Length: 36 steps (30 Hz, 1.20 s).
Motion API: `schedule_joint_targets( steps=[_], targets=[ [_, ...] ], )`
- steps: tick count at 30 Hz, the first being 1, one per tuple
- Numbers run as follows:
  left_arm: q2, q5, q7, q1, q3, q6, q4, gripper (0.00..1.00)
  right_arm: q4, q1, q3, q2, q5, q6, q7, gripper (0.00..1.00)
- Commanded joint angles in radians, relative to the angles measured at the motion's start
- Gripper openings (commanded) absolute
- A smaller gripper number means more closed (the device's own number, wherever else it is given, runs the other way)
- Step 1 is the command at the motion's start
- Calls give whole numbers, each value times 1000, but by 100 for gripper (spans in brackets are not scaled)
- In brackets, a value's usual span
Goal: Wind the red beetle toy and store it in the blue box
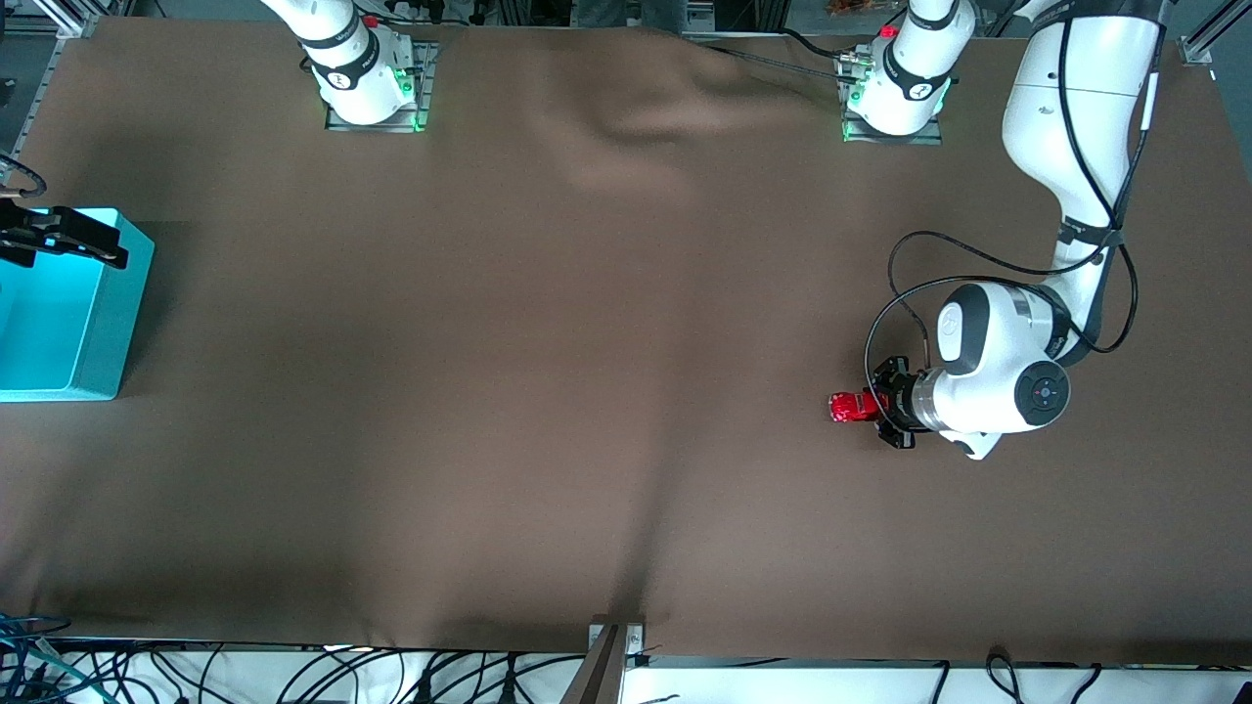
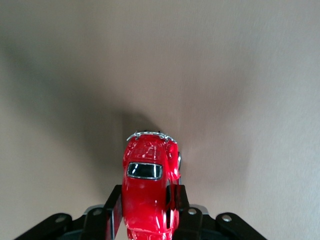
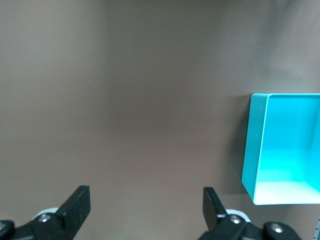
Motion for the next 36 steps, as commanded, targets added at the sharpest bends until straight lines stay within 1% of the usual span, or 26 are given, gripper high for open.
schedule_joint_targets(
  steps=[1, 9, 20, 25, 29, 36],
  targets=[
    [30, 35, 80, 44, 3, 21, -17, 0, 22, 1, 0, 8, -3, -5, 10, 100],
    [30, 40, 146, 90, 3, 17, -20, 0, 22, 1, 0, 8, -3, -5, 10, 100],
    [27, 40, 264, 104, 6, -3, -17, 0, 22, 1, 0, 8, -4, -5, 10, 100],
    [27, 41, 272, 116, 9, -5, -17, 0, 22, 1, 0, 8, -4, -5, 10, 100],
    [27, 73, 281, 122, 7, -20, -17, 0, 22, 1, 0, 8, -4, -5, 10, 100],
    [28, 75, 281, 142, 7, -23, -17, 0, 22, 1, 0, 8, -3, -5, 10, 100]
  ],
)
